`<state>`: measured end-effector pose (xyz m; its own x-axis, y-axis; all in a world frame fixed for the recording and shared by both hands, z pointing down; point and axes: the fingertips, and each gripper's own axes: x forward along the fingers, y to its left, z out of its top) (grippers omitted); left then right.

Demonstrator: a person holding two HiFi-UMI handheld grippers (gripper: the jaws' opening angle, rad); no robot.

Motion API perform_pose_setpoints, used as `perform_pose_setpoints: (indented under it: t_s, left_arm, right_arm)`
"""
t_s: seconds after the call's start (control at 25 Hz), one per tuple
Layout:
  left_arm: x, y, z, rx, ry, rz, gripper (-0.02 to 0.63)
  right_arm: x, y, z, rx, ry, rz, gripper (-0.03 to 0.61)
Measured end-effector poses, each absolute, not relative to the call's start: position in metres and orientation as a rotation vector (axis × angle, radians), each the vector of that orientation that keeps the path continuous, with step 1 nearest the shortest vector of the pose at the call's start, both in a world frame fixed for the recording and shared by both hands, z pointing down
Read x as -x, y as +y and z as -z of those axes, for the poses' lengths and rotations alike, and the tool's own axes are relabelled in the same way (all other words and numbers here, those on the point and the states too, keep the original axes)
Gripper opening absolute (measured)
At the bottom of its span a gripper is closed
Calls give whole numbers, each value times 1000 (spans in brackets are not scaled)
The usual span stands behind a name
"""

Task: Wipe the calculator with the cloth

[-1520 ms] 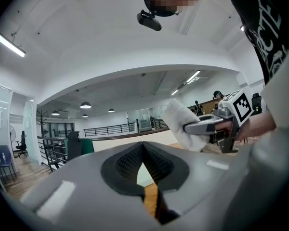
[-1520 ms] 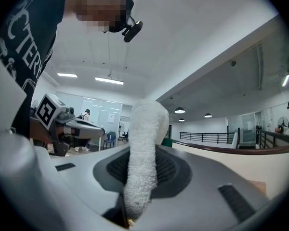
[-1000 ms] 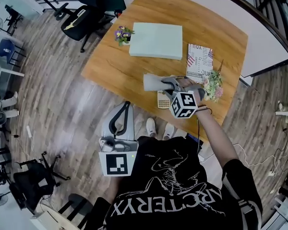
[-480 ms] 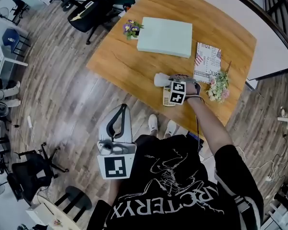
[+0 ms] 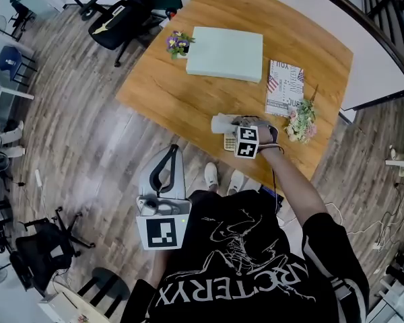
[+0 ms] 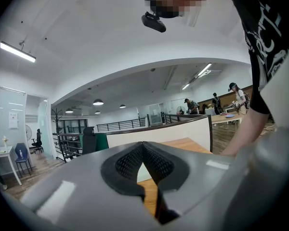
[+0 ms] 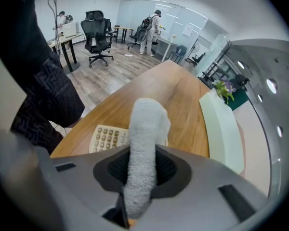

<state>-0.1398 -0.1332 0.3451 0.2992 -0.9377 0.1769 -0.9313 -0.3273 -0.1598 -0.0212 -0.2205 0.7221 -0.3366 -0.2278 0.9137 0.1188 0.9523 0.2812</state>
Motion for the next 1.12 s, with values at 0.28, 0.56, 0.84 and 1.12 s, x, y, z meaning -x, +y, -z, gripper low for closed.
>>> perform_pose_setpoints:
  t_s: [0.28, 0.56, 0.84, 1.12]
  left_arm:
    - [133, -139, -350, 2547, 1780, 349, 9]
    - [129, -144, -351, 2563, 1774, 332, 9]
    - [129, -145, -351, 2571, 1759, 332, 9]
    - [128, -146, -350, 2570, 1762, 331, 9]
  right_arm:
    - [18, -165, -723, 9, -1881, 395, 91]
    - [14, -122, -725, 105, -1889, 333, 91]
    - [19, -89, -732, 174, -1896, 298, 91]
    - [20, -87, -731, 153, -1945, 241, 91]
